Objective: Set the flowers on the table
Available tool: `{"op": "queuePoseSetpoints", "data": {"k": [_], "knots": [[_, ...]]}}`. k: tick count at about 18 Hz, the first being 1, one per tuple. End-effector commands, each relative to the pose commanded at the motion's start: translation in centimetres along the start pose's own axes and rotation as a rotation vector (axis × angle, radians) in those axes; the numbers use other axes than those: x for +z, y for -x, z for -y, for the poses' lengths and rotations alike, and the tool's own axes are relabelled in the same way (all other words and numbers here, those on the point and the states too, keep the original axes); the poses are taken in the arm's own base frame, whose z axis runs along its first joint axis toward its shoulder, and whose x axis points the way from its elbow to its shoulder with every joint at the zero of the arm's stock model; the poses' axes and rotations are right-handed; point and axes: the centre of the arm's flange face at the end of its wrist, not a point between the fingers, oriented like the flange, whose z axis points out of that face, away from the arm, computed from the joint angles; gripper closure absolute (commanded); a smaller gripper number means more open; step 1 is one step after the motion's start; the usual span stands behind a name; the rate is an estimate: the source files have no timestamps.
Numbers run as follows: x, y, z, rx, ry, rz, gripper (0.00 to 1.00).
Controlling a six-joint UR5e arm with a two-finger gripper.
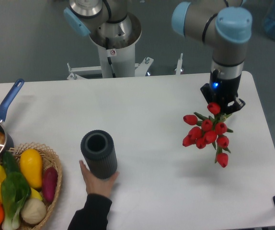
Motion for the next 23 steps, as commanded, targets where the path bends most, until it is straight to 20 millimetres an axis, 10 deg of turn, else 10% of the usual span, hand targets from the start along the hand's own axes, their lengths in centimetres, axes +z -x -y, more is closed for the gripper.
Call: {"op": "queuePoseSetpoints", "data": {"k": [8, 16, 18, 23], "knots": [[2.0, -1.7, 2.2, 0.028, -0.001, -0.094, 1.00], [3.9, -3.7, 3.7, 0.045, -0.041, -0.135, 0.38], [3.9, -3.7, 3.6, 0.044, -0.041, -0.133, 0.00], [4.1, -2.9, 3.0, 0.034, -0.039, -0.107, 0.00]]}}
